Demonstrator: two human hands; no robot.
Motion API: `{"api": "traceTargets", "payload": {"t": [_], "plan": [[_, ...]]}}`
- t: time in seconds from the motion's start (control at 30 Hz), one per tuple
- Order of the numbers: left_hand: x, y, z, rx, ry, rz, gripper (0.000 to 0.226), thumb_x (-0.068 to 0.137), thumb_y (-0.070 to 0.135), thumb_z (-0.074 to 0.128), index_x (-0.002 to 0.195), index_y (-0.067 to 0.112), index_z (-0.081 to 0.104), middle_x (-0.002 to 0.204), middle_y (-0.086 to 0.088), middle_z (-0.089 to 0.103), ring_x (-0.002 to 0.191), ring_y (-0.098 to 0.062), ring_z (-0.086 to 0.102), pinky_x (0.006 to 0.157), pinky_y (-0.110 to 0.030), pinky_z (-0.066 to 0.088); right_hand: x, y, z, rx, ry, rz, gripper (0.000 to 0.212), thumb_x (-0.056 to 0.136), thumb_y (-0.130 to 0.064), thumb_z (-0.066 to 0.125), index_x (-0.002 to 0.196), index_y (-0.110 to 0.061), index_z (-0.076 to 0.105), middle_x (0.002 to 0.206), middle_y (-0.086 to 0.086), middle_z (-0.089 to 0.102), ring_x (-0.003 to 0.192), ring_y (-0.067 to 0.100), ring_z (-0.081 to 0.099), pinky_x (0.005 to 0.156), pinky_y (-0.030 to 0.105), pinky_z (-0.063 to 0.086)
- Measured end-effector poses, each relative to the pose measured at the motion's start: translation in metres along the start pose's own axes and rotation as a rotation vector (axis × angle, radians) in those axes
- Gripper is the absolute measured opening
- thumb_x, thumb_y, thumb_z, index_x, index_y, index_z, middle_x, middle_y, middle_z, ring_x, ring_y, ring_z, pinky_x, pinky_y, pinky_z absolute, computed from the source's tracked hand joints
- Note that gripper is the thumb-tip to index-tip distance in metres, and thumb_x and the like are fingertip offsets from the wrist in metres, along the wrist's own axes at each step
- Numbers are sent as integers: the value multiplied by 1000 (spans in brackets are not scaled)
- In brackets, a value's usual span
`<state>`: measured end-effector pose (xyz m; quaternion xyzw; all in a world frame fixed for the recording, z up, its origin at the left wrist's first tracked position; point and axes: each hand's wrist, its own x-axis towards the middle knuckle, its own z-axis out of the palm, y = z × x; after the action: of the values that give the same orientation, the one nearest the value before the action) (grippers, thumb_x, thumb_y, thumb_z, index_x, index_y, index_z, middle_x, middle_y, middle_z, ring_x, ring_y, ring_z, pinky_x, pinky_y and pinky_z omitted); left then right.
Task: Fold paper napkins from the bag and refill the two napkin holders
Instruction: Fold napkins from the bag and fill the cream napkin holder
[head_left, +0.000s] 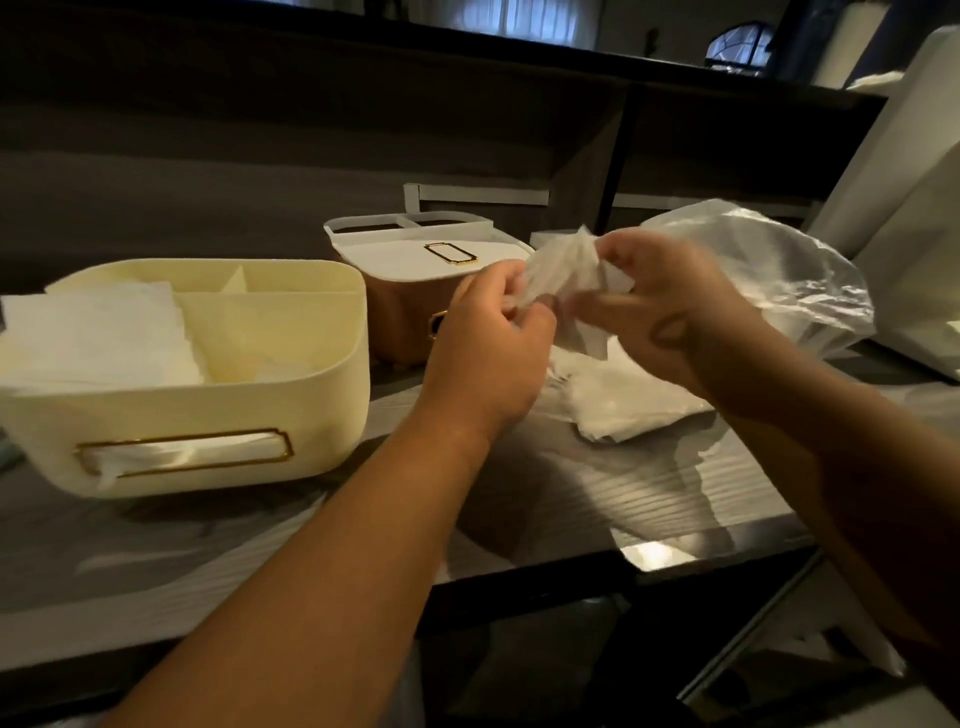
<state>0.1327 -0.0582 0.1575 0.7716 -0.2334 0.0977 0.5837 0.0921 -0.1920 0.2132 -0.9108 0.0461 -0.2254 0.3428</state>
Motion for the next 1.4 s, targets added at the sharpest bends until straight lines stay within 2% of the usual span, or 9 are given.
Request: {"api": "traceTargets", "payload": {"t": [0.13,0.3,0.57,0.63,0.77,0.87,1.0,1.17,1.4], "plan": [[-39,9,-24,-94,-52,-93,57,95,54,52,146,39,31,124,18,51,99,0,53,68,-8,38,-29,-19,10,937,-135,115,29,91,-6,67,120,-9,64,111,9,73,100,24,73,87,43,60],[-79,0,-68,-218,-49,-228,55,89,47,67,137,40,41,117,23,59,105,-2,61,77,-18,52,-60,-14,70,1325,-319,287,37,94,2,54,129,-8,61,120,16,71,108,33,70,85,44,59],[-119,-19,-110,285,82,-130,34,95,24,67,120,39,49,115,14,58,102,-8,58,81,-20,53,-78,-3,104,1131,-355,217,49,80,1,67,126,-14,62,119,15,65,109,31,66,84,38,57],[-123,-26,-114,275,111,-136,32,95,23,67,118,38,50,113,13,60,102,-7,58,80,-20,51,-82,-4,106,1050,-386,135,52,81,3,68,129,-16,61,116,11,67,108,26,67,82,31,56],[-124,-33,-115,218,120,-132,33,93,26,69,120,35,52,110,13,61,100,-8,61,75,-18,52,-89,-6,104,859,-441,-8,58,81,-2,76,131,-26,59,123,5,65,108,23,68,87,36,59],[-123,-35,-115,177,60,-156,42,92,39,69,128,34,48,117,11,59,103,-10,61,79,-24,58,-92,-8,104,753,-458,-35,59,81,-22,82,132,-34,57,123,-3,63,107,17,68,85,35,59],[-123,-32,-118,34,72,-176,44,86,61,55,120,34,54,105,12,67,93,-5,67,74,-29,57,-92,-11,107,769,-407,-4,49,85,-25,77,130,-29,58,119,-2,66,100,11,70,80,29,58],[-122,-40,-119,127,39,-143,46,85,18,78,120,34,53,106,14,64,92,0,65,76,-21,56,-91,-8,112,690,-384,-9,50,86,-9,75,126,-35,59,111,-7,69,95,17,72,83,45,61],[-123,-43,-119,110,209,-97,42,86,17,77,115,39,55,109,15,65,101,-7,65,85,-37,59,-89,-7,111,702,-405,-64,74,78,-2,81,135,-37,50,127,-6,61,109,6,66,87,34,60]]}}
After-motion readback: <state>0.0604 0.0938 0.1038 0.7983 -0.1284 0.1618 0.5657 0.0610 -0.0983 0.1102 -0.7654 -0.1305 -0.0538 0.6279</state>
